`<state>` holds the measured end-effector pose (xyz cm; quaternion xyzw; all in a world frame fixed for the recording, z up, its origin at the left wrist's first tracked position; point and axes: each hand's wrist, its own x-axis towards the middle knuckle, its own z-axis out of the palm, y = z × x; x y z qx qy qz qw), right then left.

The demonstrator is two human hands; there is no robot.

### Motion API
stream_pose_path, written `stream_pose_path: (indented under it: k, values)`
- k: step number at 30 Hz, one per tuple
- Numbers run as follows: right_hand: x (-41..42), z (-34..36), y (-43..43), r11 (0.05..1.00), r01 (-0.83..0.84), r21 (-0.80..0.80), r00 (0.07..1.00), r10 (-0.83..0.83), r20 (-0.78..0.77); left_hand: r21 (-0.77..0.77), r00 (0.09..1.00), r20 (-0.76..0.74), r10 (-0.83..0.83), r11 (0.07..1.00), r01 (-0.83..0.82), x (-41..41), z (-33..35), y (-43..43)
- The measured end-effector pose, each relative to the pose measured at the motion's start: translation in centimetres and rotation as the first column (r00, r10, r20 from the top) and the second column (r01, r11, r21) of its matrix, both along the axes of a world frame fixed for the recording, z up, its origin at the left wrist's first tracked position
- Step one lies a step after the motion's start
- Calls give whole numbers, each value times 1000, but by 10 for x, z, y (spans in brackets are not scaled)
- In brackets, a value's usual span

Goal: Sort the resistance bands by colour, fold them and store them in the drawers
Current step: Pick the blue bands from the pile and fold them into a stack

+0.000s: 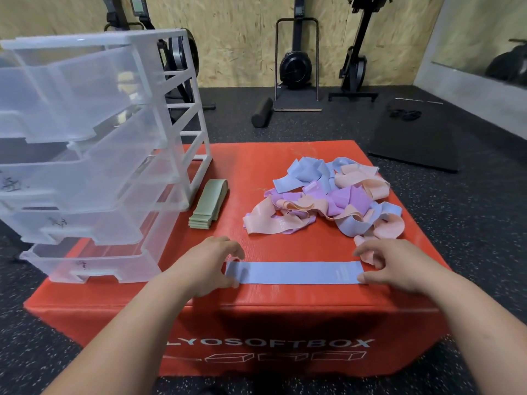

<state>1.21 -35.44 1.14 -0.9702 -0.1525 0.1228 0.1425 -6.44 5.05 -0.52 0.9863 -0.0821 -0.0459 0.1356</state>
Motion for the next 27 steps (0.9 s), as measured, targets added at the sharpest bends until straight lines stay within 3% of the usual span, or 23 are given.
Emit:
stream_pose_path:
  k: [4,7,13,16,22,24,27]
  values:
    - [14,5,-3,962,151,227,966,-192,173,-23,997,69,-26,999,28,7,4,-10]
    - [27,2,-2,954,253,161,927,-287,241,-57,993,112,-41,997,47,15,4,-23]
    - [52,-10,4,936,344,71,914,-351,201,-83,982,170,-80,992,95,36,1,-48]
    - [63,-2,11,930,337,144,888,-365,280,-100,973,214,-90,988,114,47,-1,-55]
    - [60,56,33,804,76,589,761,-429,487,-311,951,308,-4,945,105,63,4,-64]
    - [60,64,36,791,16,611,761,-406,506,-380,937,348,44,920,99,67,7,-67]
    - [69,55,30,832,96,546,825,-373,424,-443,913,393,106,892,87,74,10,-71]
